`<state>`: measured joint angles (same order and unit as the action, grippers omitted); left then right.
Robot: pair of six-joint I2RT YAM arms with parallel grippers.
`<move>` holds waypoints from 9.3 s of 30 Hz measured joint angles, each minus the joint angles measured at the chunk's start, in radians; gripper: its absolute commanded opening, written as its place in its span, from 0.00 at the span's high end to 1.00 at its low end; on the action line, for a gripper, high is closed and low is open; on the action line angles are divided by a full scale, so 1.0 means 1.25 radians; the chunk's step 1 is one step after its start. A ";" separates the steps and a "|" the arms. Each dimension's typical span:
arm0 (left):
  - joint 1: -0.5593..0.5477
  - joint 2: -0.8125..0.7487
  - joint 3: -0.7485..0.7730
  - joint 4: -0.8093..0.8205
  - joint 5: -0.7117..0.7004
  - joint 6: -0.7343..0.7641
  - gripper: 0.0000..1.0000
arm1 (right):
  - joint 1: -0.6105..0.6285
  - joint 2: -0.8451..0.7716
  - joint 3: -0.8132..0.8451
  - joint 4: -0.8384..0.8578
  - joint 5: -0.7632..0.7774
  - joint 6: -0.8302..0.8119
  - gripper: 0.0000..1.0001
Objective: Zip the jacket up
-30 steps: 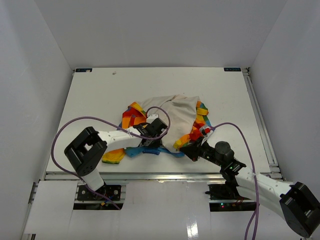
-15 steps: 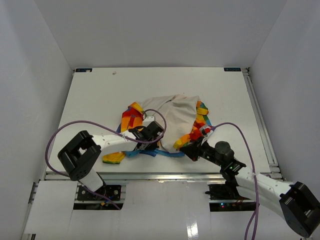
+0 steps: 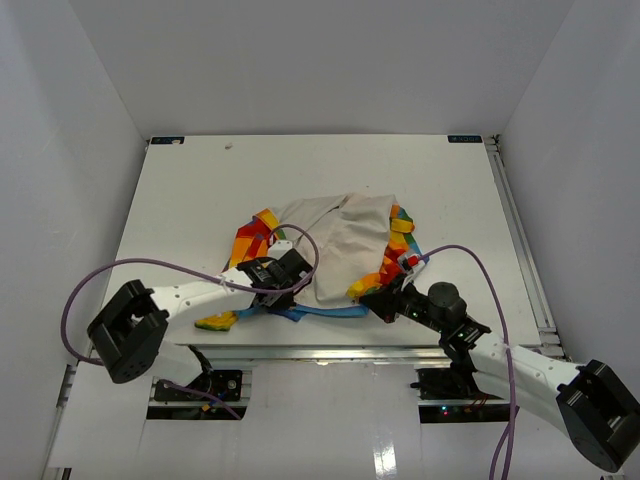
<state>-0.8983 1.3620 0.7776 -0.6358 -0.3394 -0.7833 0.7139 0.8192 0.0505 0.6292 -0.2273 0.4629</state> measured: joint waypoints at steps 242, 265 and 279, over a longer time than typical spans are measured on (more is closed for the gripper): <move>-0.112 -0.316 -0.375 0.792 0.475 0.702 1.00 | 0.016 0.185 0.162 0.018 -0.424 -0.257 0.92; -0.106 -0.303 -0.365 0.788 0.506 0.706 1.00 | 0.016 0.176 0.211 -0.067 -0.412 -0.241 0.92; -0.106 -0.307 -0.364 0.811 0.560 0.703 0.93 | 0.009 0.189 0.237 -0.092 -0.391 -0.247 0.92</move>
<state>-1.0306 0.9781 0.3225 0.3775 0.3600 0.0953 0.7250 1.0553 0.3473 0.5142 -0.7166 0.1539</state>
